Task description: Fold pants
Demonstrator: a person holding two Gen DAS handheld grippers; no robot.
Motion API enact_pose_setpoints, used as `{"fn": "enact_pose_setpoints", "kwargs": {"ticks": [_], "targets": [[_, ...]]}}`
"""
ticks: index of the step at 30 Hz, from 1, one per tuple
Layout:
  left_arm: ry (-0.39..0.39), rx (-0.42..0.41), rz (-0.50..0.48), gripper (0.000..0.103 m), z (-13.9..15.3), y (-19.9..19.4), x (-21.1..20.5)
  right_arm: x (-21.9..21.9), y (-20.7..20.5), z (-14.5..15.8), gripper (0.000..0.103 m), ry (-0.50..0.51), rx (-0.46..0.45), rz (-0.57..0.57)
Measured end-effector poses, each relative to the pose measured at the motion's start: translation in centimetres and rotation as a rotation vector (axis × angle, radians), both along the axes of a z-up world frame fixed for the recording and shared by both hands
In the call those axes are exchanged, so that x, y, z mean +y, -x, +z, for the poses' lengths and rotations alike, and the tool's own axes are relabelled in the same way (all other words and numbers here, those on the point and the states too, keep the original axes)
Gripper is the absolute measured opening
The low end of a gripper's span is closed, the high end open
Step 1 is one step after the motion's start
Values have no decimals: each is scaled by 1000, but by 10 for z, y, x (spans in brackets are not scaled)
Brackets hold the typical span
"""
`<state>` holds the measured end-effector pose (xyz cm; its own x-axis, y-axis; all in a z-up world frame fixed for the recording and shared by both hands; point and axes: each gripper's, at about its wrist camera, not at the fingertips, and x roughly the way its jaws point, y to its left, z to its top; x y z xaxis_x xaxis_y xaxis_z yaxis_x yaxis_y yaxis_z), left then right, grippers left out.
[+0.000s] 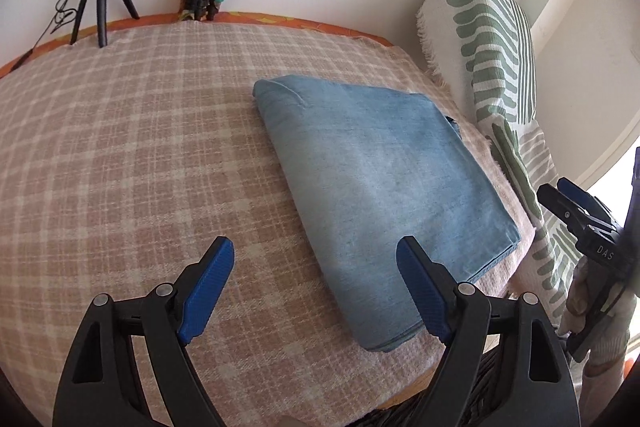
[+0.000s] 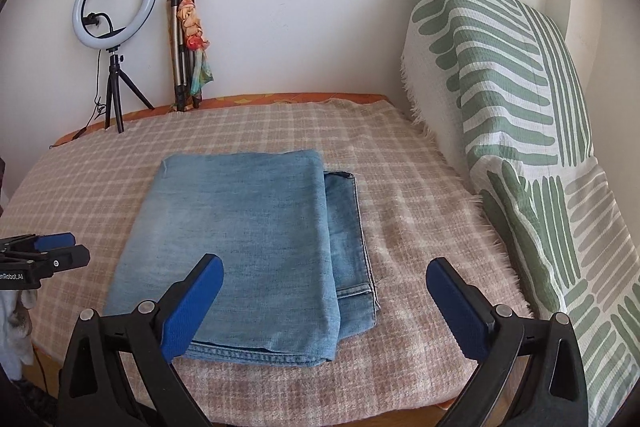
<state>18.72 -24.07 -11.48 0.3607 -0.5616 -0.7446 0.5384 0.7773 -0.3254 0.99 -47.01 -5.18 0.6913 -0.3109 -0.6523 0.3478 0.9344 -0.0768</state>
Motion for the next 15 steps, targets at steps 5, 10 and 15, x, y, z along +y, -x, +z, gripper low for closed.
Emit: {"fn": "enact_pose_setpoints", "kwargs": {"ticks": [5,10,15], "targets": [[43,134,17,83,-19,-26,-13,-41,-32,-15,102,-149,73,50],[39,197,41,83,-36,-43,-27,-78,-60,-34,102,-286,130,84],[44,206,61,82,-40,-52,-34,-102,-77,-57,101,-393,171,111]]}}
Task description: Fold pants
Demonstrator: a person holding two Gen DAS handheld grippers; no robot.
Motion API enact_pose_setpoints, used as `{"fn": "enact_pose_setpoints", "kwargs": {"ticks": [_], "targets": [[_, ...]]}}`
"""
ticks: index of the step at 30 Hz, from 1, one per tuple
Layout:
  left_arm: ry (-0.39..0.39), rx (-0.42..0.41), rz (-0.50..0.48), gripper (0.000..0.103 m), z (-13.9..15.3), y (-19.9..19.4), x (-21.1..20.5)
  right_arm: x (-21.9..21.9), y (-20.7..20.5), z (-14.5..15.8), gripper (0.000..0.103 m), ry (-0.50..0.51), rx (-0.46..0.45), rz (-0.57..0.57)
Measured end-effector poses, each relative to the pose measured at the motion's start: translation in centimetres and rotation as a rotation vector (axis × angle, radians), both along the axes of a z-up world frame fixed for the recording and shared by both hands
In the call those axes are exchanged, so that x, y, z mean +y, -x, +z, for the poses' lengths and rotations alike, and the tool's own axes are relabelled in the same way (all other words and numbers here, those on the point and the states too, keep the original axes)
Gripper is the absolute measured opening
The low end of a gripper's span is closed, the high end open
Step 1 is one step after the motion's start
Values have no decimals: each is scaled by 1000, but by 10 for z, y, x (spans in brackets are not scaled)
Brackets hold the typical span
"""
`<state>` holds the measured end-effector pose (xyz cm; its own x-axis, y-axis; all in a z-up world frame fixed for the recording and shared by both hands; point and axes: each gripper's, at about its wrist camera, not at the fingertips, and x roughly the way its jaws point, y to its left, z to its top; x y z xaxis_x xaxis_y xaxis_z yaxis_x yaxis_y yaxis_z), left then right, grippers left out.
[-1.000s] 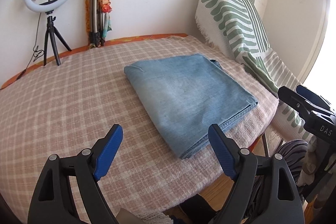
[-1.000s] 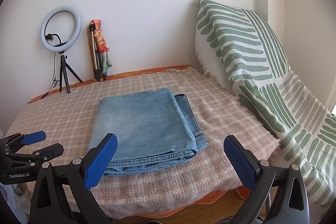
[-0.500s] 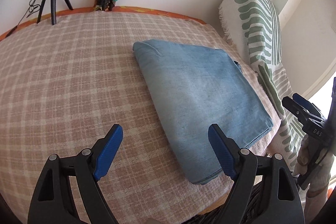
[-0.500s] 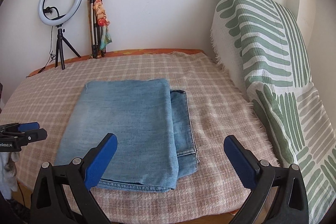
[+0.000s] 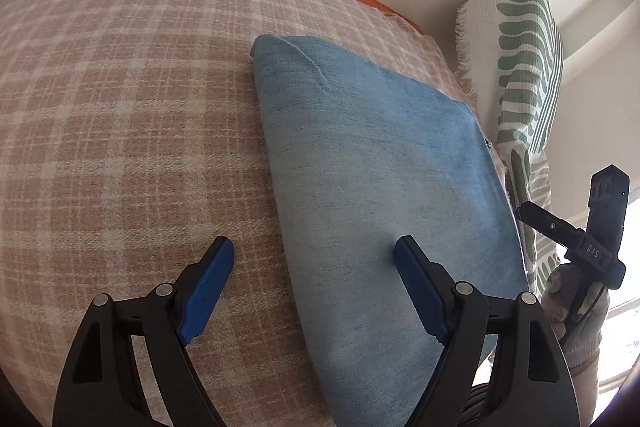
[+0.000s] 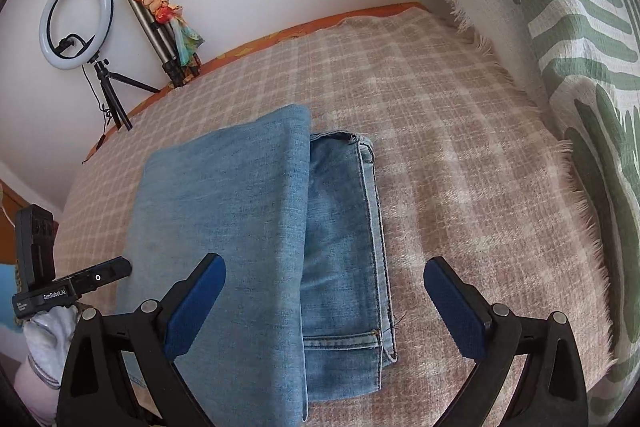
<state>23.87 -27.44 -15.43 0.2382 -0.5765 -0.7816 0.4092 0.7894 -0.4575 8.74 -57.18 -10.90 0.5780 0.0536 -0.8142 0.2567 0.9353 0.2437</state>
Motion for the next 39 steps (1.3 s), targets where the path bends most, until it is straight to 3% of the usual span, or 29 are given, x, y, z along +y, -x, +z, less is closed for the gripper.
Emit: {"fn": "enact_pose_setpoints", "kwargs": {"ticks": [7,14,18,24,28,30,32,35,39], "targets": [[7,1,13,79,-1,-8,-6,-11,-17,-22,98,-107,1,36],[20,1,-19,59,-2,-11,-16,-10,-28,-28,90,-127,-7,69],[20,-14,-34,55,-3,-11,-24,-5,-35,-32,85,-159,5,120],[23,-21,-40,53,-5,-13,-25,-7,-39,-35,86,-199,-35,122],[35,-14,-9,53,-5,-16,-29,13,-45,-29,66,-123,-11,158],[19,-38,-13,43,-3,-13,-33,13,-41,-23,52,-116,-22,150],[7,-77,-22,27,2,-8,-37,12,-36,-17,30,-100,-26,138],[1,-126,-23,19,12,-2,-41,21,-32,-7,22,-25,-25,134],[10,-171,-34,17,23,4,-41,38,-25,11,15,68,-53,127]]}}
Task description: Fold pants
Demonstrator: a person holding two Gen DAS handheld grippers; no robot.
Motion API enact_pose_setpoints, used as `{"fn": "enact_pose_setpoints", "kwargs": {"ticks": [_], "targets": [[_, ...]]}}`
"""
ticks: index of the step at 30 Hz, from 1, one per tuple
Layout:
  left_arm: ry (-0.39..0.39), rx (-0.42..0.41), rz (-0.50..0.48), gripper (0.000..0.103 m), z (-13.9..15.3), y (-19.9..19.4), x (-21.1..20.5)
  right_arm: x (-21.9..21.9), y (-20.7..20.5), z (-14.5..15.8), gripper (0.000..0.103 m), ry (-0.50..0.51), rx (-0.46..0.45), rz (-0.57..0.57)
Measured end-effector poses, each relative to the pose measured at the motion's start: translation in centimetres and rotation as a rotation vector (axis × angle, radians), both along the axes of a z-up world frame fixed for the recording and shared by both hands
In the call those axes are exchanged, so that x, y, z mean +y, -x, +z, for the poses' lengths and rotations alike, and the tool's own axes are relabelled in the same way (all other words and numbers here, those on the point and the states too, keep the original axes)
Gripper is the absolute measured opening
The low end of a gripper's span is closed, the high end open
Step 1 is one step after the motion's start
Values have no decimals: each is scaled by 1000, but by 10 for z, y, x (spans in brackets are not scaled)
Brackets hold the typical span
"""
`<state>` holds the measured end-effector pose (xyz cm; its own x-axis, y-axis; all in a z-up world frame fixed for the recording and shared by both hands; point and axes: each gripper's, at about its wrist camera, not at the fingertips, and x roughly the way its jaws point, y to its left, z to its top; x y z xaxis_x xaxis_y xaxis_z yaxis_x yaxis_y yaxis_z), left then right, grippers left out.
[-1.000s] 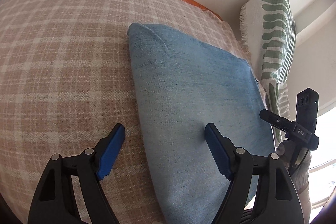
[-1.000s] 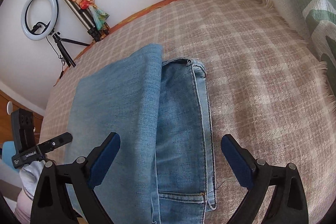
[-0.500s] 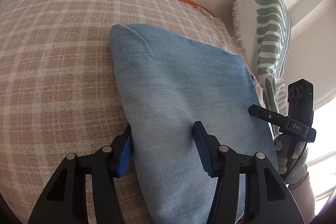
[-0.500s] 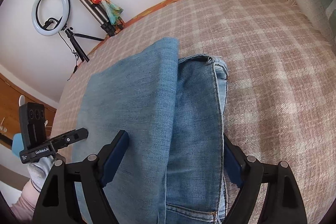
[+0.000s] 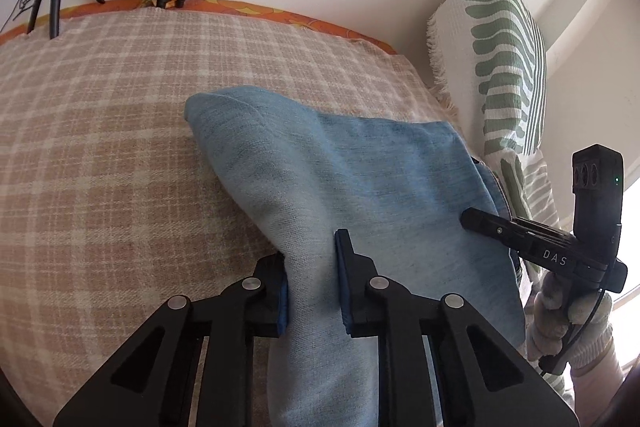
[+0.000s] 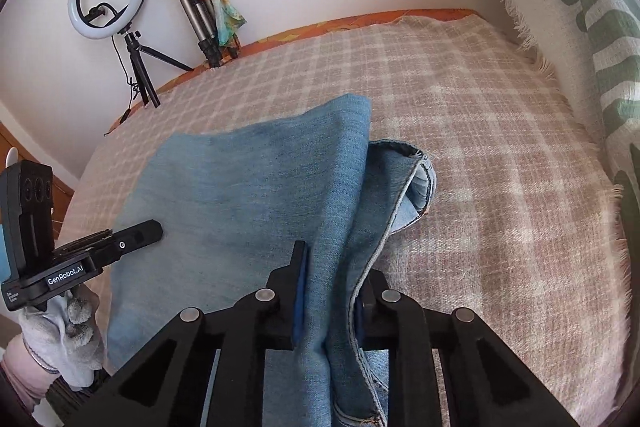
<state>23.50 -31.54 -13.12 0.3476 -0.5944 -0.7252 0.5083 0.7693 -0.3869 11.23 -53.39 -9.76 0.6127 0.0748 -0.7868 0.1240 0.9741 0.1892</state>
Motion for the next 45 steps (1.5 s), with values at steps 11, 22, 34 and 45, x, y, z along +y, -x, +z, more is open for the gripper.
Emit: {"fn": "enact_pose_setpoints", "kwargs": {"ticks": [11,22,34,45], "targets": [[40,-87,-32,14,33,7,0,37,8,51,13,142,-93,38],[93,-212,-42,14,101,-30,-20,36,-31,124,13,267,-230,24],[85,-294,-30,14,132,-116,-68,10,-130,154,13,314,-285,-9],[-40,-281,7,14,74,-212,-122,-36,-250,88,13,308,-207,-31]]}}
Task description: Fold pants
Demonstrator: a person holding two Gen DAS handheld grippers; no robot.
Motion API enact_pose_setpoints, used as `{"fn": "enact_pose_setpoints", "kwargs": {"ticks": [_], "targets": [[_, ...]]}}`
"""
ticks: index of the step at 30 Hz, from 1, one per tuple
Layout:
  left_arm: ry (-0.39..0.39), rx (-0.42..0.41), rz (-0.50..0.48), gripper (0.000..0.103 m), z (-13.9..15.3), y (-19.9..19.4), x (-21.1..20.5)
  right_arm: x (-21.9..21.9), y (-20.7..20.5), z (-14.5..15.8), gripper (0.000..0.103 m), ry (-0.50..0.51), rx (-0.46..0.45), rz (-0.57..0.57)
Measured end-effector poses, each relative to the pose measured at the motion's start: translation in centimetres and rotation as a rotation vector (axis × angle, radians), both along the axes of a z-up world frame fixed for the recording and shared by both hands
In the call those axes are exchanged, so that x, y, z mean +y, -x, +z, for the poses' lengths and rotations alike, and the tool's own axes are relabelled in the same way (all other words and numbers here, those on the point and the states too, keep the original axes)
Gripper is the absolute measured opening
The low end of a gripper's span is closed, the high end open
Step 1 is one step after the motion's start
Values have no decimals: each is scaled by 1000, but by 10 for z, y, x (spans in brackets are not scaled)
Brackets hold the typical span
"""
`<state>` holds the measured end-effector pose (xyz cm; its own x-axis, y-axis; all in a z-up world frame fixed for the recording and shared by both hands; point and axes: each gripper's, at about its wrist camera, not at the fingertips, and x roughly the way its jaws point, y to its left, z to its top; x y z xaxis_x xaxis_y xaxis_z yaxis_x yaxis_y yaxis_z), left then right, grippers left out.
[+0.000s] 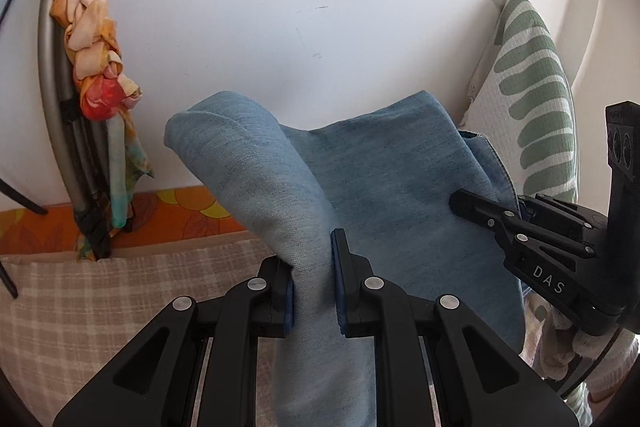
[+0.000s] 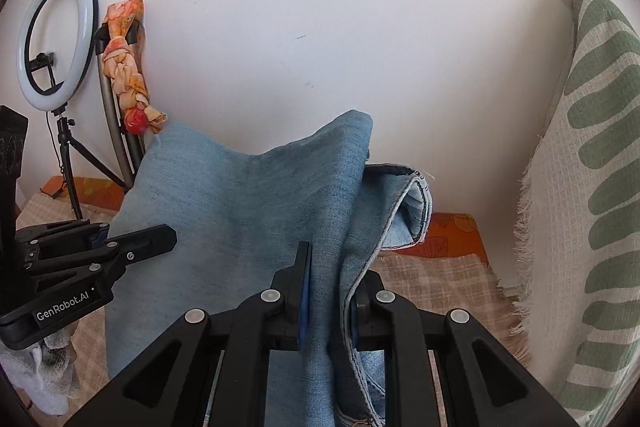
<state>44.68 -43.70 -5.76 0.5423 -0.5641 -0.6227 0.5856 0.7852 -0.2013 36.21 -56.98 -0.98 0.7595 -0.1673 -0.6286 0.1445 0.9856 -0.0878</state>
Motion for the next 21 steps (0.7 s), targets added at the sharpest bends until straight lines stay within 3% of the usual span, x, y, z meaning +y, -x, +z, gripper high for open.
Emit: {"fn": "enact_pose_setpoints", "kwargs": {"ticks": [5,6,8,11,14,21], "targets": [[-103,-23,31,15,-30,-19,-16,-10,-28,-30,16,49,52,-20],[-117,-25,37,16,-33,-21,-17,-11,-29,-32,20,60,53,-41],[-131,-16,64,22,-37,-26,-14,-17,-27,-31,42,74,37,-81],[-134,-8,87,27,-39,-26,-6,-18,-16,-27,48,67,21,-85],[-134,-54,101,44,-29,-14,3,-10,1,-20,58,81,9,-88],[-87,-138,87,44,16,31,28,24,54,8,64,68,-36,-77]]}}
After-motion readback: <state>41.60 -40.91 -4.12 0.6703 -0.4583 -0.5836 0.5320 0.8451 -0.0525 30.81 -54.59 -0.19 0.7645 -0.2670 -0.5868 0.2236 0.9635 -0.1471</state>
